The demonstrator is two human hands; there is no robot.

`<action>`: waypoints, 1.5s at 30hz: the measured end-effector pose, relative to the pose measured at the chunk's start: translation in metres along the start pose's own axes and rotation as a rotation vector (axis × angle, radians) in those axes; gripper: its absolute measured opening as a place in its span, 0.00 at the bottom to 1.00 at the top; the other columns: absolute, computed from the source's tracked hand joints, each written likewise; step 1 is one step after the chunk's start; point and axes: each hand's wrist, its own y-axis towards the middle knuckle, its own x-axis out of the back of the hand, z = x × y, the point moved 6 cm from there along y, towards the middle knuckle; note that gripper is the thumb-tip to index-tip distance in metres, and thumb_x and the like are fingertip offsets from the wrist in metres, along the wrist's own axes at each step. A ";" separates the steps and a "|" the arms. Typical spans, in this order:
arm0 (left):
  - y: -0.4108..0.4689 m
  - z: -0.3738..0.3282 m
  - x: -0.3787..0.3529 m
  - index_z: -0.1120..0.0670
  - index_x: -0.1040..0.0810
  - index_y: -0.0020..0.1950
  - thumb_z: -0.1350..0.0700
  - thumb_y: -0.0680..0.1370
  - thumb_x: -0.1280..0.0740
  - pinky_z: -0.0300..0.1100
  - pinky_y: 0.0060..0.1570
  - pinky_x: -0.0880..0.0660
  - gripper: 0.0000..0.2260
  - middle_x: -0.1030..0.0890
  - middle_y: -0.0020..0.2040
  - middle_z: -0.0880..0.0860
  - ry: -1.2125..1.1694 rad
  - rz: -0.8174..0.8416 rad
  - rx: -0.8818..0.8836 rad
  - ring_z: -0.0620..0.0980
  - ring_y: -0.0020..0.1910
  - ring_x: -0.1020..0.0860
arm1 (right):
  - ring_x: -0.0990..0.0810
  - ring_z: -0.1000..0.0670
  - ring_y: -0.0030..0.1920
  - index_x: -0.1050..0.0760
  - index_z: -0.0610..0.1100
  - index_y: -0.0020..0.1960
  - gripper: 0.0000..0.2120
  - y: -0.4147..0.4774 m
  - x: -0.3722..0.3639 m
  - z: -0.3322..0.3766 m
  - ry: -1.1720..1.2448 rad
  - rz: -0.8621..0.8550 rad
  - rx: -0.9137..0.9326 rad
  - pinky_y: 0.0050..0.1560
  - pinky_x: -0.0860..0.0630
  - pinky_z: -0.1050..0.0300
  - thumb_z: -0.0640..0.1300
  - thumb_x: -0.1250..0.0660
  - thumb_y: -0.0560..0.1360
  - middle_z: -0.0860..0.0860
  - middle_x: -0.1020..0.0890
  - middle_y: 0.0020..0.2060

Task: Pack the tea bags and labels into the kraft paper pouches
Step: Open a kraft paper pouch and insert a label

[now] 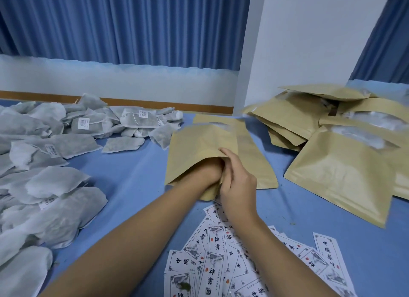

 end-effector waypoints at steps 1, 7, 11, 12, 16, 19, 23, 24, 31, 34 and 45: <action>-0.004 -0.002 0.002 0.56 0.32 0.71 0.58 0.84 0.45 0.42 0.70 0.36 0.16 0.29 0.71 0.60 -0.072 -0.058 -0.028 0.56 0.71 0.31 | 0.26 0.66 0.35 0.22 0.47 0.67 0.18 0.002 0.002 -0.002 -0.013 -0.027 -0.020 0.42 0.35 0.76 0.34 0.41 0.82 0.57 0.26 0.36; -0.085 0.007 0.023 0.48 0.20 0.51 0.62 0.77 0.40 0.39 0.47 0.25 0.13 0.19 0.48 0.45 -0.497 -0.459 -0.430 0.44 0.47 0.21 | 0.24 0.52 0.35 0.21 0.51 0.66 0.18 0.019 0.005 -0.003 0.045 -0.022 -0.067 0.41 0.26 0.59 0.36 0.41 0.82 0.49 0.16 0.39; -0.101 0.026 -0.001 0.53 0.20 0.33 0.60 0.70 0.39 0.45 0.25 0.32 0.10 0.22 0.29 0.53 -1.024 -0.133 -0.024 0.50 0.25 0.28 | 0.20 0.56 0.49 0.20 0.56 0.66 0.23 0.035 0.008 -0.001 0.162 0.069 -0.103 0.51 0.25 0.66 0.33 0.41 0.81 0.62 0.15 0.50; -0.104 0.028 -0.006 0.55 0.18 0.36 0.59 0.70 0.35 0.44 0.24 0.31 0.07 0.21 0.32 0.57 -1.168 -0.028 0.068 0.51 0.26 0.26 | 0.20 0.61 0.53 0.20 0.56 0.65 0.23 0.037 0.010 -0.001 0.211 0.103 -0.124 0.54 0.27 0.69 0.33 0.40 0.81 0.66 0.16 0.52; -0.107 0.023 -0.010 0.64 0.21 0.60 0.37 0.64 0.21 0.46 0.36 0.19 0.37 0.16 0.52 0.62 -1.694 0.219 0.296 0.56 0.46 0.16 | 0.23 0.65 0.63 0.17 0.56 0.60 0.22 0.033 0.020 0.001 0.290 0.185 -0.154 0.63 0.29 0.64 0.33 0.39 0.80 0.65 0.17 0.57; -0.113 0.024 -0.013 0.64 0.20 0.58 0.28 0.60 0.25 0.44 0.39 0.19 0.44 0.15 0.50 0.62 -1.703 0.172 0.442 0.56 0.46 0.15 | 0.22 0.62 0.63 0.15 0.54 0.57 0.22 0.025 0.031 -0.001 0.311 0.221 -0.161 0.64 0.28 0.62 0.31 0.39 0.80 0.62 0.16 0.57; -0.127 0.036 -0.021 0.63 0.22 0.38 0.32 0.64 0.25 0.45 0.33 0.20 0.32 0.18 0.34 0.61 -1.590 -0.071 0.578 0.55 0.31 0.18 | 0.21 0.58 0.62 0.16 0.54 0.57 0.22 0.019 0.045 -0.004 0.378 0.178 -0.203 0.63 0.28 0.60 0.31 0.40 0.81 0.59 0.16 0.57; -0.130 0.037 -0.021 0.62 0.23 0.38 0.33 0.64 0.25 0.45 0.32 0.20 0.31 0.19 0.33 0.60 -1.585 -0.112 0.589 0.55 0.30 0.18 | 0.21 0.58 0.61 0.16 0.55 0.58 0.21 0.020 0.049 -0.004 0.401 0.146 -0.218 0.63 0.28 0.59 0.33 0.39 0.81 0.58 0.16 0.57; -0.115 0.029 0.003 0.51 0.23 0.64 0.32 0.69 0.28 0.54 0.49 0.18 0.31 0.15 0.54 0.59 -1.865 0.159 0.412 0.61 0.52 0.16 | 0.23 0.59 0.66 0.16 0.52 0.59 0.22 0.012 0.046 0.009 0.380 0.306 -0.176 0.69 0.29 0.60 0.29 0.38 0.80 0.59 0.16 0.59; -0.106 0.039 -0.002 0.60 0.24 0.64 0.49 0.80 0.31 0.45 0.36 0.18 0.18 0.15 0.48 0.63 -1.807 0.143 0.535 0.59 0.42 0.15 | 0.30 0.64 0.70 0.16 0.52 0.58 0.27 -0.002 0.040 0.012 0.223 0.590 -0.104 0.74 0.36 0.63 0.24 0.39 0.76 0.61 0.19 0.62; -0.103 0.040 -0.004 0.59 0.25 0.64 0.55 0.84 0.37 0.44 0.42 0.18 0.12 0.15 0.55 0.59 -1.913 -0.103 0.329 0.57 0.52 0.15 | 0.16 0.51 0.39 0.21 0.43 0.53 0.14 -0.021 0.057 -0.025 0.325 0.221 -0.746 0.42 0.22 0.54 0.54 0.30 0.77 0.47 0.13 0.44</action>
